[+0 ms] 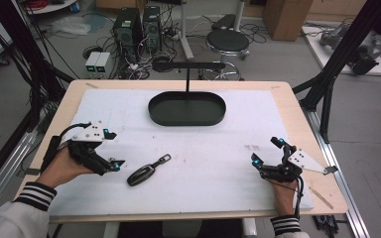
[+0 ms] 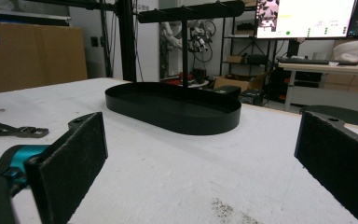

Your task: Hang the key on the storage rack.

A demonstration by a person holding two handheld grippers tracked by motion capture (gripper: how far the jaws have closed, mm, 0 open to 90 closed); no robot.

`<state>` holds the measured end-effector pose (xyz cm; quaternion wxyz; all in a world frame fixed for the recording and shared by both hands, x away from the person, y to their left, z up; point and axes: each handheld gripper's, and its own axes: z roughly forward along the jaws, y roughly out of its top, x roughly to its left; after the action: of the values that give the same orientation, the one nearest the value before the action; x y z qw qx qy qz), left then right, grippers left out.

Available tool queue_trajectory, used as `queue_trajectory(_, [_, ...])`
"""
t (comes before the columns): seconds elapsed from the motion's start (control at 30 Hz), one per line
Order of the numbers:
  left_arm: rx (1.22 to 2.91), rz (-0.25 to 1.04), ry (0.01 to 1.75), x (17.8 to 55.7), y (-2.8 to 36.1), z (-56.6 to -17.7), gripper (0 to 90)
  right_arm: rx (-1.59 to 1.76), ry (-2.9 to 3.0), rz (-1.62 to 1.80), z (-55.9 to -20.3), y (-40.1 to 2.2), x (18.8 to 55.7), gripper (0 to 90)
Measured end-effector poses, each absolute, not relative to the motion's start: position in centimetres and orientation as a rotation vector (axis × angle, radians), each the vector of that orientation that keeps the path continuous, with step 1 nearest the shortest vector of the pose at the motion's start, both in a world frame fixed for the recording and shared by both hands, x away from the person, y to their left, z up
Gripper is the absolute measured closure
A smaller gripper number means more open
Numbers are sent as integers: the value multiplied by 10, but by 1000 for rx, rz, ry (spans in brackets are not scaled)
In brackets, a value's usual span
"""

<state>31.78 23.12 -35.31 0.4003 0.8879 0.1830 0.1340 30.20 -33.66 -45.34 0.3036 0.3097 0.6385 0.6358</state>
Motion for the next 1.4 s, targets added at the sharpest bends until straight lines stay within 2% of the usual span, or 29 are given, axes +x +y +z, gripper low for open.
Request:
queue_trajectory(0.5, [2459,245,396,320,189,-361,72,827,1692,1682,-453,-337,302,14])
queue_trajectory(0.87, [2571,158,426,324,169,-374,85,827,1692,1682,-453,-337,302,14])
queue_trajectory(1.4, [2701,137,431,330,146,-391,100,827,1694,1681,-453,-337,302,14])
